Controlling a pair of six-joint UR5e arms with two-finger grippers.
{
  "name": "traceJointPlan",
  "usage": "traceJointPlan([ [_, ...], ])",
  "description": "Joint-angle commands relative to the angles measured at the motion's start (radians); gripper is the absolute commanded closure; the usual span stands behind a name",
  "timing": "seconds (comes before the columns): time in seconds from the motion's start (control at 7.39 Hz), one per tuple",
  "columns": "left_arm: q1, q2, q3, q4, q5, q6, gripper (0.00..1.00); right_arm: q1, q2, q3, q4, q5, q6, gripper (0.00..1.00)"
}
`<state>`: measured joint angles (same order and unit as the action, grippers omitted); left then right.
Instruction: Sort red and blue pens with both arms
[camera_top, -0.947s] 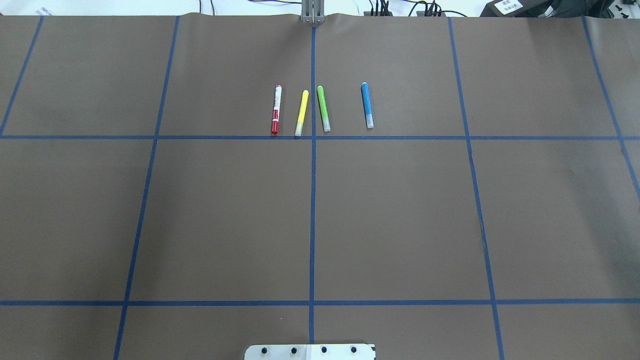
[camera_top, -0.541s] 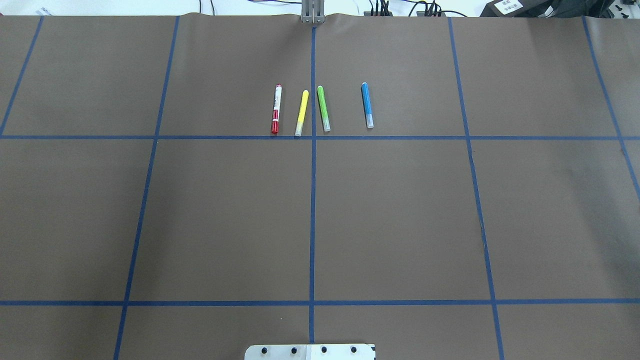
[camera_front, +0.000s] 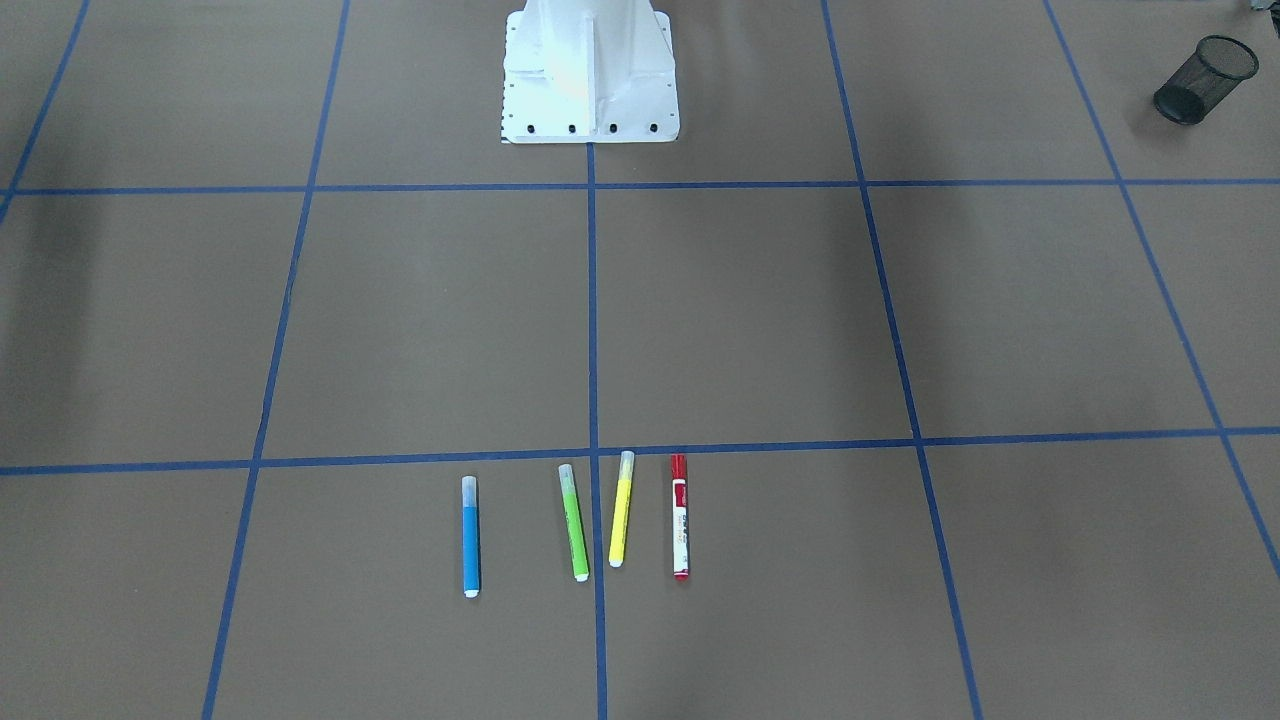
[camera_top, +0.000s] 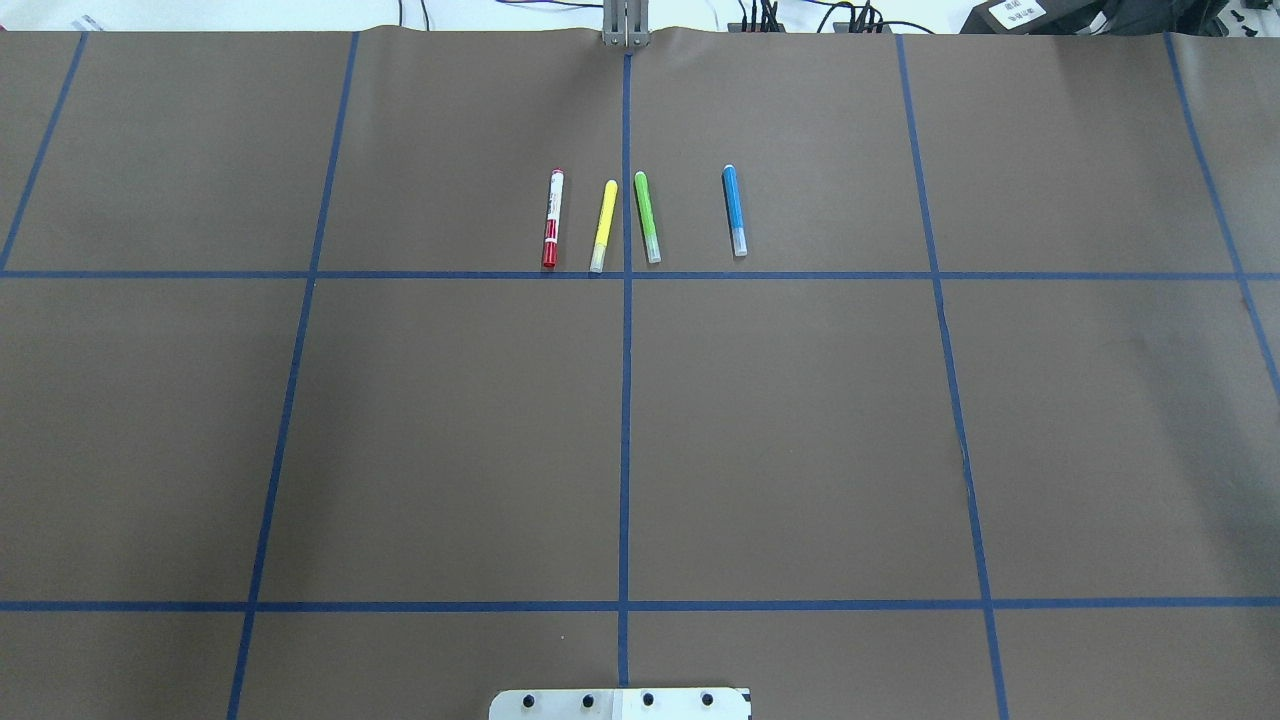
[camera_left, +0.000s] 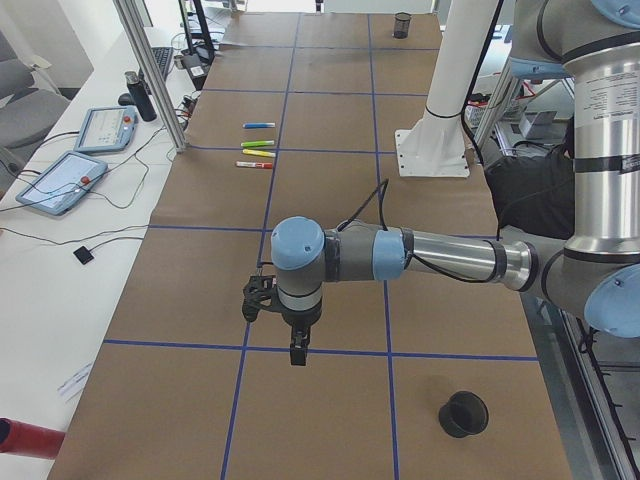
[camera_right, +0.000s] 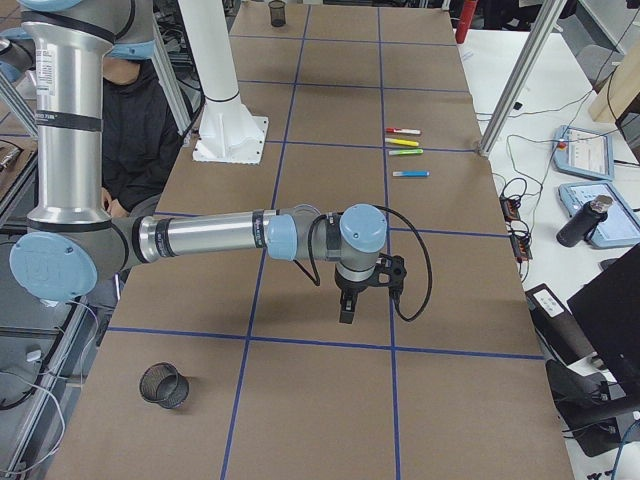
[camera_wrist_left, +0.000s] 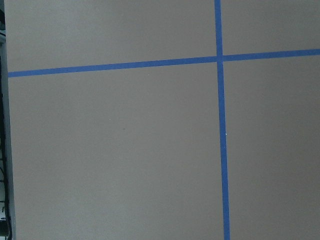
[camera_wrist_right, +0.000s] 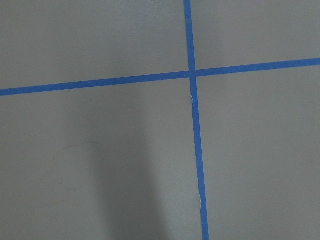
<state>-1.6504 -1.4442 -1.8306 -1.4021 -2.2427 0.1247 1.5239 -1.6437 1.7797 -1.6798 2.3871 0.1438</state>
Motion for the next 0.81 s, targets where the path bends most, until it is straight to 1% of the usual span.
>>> traceJointPlan([
  [0.0,0.003,-0.005,0.004,0.000,0.000,-0.005,0.00,0.001,0.004,0.007,0.002,-0.005,-0.003,0.00],
  [0.54,0.004,-0.018,-0.001,0.000,0.000,-0.007,0.00,-0.001,0.015,0.003,0.002,-0.006,0.003,0.00],
  [0.68,0.004,-0.018,-0.003,0.000,0.000,-0.007,0.00,-0.001,0.015,0.001,0.000,-0.019,0.000,0.00],
])
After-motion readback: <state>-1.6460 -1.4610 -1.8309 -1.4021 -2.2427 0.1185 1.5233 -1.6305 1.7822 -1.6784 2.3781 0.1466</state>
